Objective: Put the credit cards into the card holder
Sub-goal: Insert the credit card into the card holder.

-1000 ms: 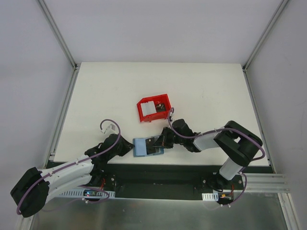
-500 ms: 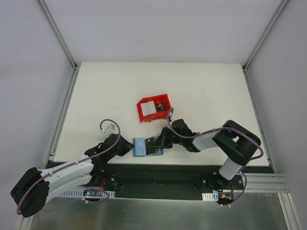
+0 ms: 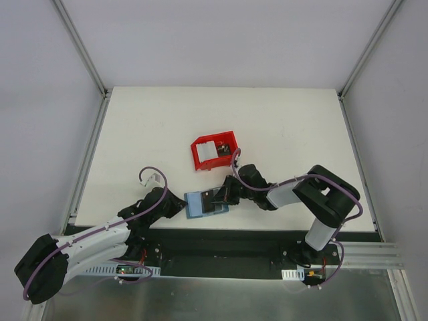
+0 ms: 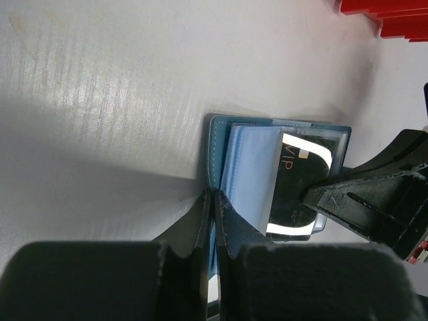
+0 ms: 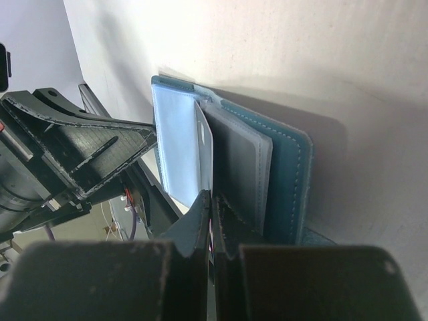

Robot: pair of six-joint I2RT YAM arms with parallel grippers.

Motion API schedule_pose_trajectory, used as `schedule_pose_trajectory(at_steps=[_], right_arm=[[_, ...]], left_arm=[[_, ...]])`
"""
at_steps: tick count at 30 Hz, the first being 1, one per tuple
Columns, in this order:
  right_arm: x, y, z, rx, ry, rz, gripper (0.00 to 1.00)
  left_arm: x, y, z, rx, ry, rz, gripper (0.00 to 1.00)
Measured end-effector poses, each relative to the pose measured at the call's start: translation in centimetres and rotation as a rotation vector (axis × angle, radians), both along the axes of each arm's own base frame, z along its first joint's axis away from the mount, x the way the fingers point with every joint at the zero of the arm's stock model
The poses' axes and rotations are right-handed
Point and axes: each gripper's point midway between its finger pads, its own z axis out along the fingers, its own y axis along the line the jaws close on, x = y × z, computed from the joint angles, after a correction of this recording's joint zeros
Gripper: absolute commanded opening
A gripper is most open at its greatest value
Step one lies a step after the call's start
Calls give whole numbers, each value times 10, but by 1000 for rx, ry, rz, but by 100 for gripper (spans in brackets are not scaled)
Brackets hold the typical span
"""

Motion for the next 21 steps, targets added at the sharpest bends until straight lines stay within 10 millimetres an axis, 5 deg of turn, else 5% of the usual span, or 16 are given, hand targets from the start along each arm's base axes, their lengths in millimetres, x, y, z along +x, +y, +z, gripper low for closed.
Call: schedule_pose_trajectory(at_steps=[13, 21], right_arm=[[-10, 17, -1, 26, 29, 33, 1], [-12, 19, 0, -85, -39, 64, 22]], left_arm=[[-1, 1, -2, 7, 8, 0, 0], [-1, 0, -2, 5, 7, -1, 0]])
